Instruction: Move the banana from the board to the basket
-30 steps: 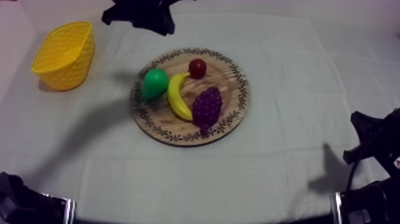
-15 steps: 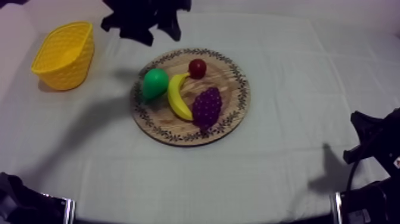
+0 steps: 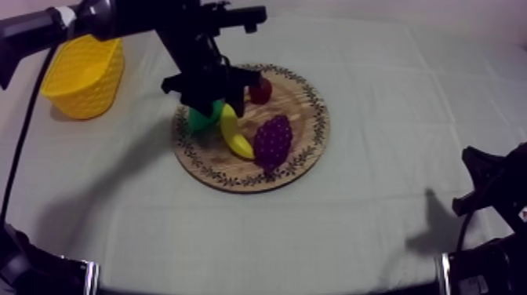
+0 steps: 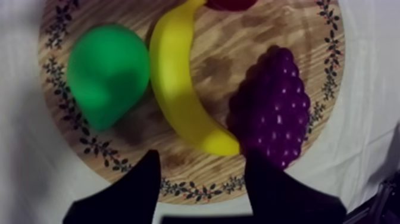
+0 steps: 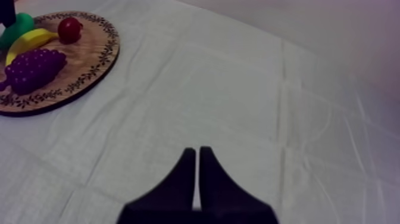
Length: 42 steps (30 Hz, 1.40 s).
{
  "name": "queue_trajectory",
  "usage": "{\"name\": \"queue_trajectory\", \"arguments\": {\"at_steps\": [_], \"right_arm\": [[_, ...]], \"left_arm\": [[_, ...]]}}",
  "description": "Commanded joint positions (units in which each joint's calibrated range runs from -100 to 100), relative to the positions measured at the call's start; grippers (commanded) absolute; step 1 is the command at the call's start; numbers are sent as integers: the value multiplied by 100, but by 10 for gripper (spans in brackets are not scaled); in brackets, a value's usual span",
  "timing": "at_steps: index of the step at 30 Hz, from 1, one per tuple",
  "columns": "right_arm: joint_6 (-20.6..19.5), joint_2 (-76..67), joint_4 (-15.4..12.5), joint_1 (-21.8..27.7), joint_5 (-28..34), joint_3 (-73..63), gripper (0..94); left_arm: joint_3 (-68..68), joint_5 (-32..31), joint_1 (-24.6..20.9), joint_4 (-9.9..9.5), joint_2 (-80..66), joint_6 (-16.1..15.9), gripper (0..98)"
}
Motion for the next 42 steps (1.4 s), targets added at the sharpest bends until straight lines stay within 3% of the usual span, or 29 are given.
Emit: {"name": "queue_trajectory", "arguments": {"at_steps": [1,14,29,42], "right_arm": [[1,-1,0,-1,-1,4,4],[1,-1,0,-1,-1,4,4],[1,-1,0,-1,-1,4,4],[1,-1,0,-1,-1,4,4]], "left_arm": [[-52,-25,-1,31,225,-18,547],[-464,-76,-36,186,1076,-111,561],[-446,-276,-116,240,1464,-36,353],[-680,-86,34,101,605,28,335]]}}
